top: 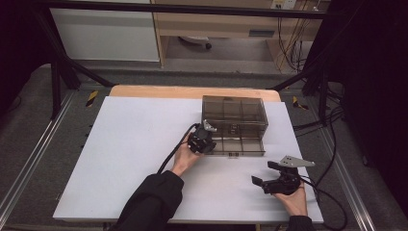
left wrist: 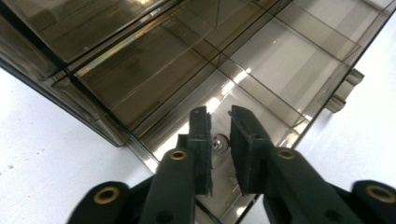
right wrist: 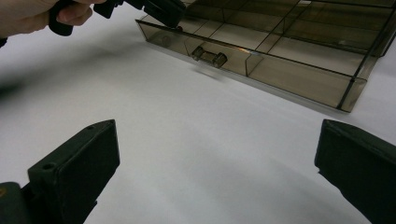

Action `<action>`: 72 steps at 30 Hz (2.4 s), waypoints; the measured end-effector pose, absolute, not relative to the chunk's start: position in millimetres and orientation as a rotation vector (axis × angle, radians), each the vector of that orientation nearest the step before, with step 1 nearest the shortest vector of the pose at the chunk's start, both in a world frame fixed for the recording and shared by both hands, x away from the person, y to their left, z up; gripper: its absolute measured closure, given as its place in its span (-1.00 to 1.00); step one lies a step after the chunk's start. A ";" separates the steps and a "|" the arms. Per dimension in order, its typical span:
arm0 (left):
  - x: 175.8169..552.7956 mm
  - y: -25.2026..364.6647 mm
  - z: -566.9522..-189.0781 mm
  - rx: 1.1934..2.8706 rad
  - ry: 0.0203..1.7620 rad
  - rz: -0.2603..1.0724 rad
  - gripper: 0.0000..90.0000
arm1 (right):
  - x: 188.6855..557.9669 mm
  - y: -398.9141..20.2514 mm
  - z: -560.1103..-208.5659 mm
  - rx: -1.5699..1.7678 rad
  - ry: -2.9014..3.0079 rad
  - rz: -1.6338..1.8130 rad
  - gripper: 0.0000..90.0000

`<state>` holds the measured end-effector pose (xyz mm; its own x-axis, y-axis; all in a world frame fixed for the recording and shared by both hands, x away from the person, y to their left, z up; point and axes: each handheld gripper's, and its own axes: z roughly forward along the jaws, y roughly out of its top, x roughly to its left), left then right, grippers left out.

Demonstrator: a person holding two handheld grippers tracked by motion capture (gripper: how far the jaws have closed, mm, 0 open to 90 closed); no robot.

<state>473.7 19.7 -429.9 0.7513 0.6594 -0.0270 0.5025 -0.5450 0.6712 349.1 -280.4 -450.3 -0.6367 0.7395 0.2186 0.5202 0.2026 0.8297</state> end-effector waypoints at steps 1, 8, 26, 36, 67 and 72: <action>473.0 20.1 -429.0 2.266 0.865 0.299 0.68 | 349.1 -280.2 -450.3 1.205 2.248 1.408 -0.99; 468.3 25.3 -418.7 2.243 0.834 0.284 0.33 | 349.0 -279.9 -450.3 1.210 2.248 1.408 -0.99; 438.5 53.4 -395.4 2.207 0.771 0.339 -0.56 | 349.0 -280.3 -450.1 1.208 2.242 1.412 -0.99; 425.7 84.3 -400.6 2.192 0.797 0.339 -0.81 | 349.1 -280.1 -450.1 1.211 2.242 1.412 -0.99; 380.0 197.0 -426.5 2.127 0.870 0.396 -0.82 | 348.9 -280.2 -450.3 1.215 2.240 1.410 -0.99; 370.9 217.9 -433.0 2.113 0.897 0.404 -0.82 | 348.8 -280.0 -450.6 1.214 2.241 1.408 -0.99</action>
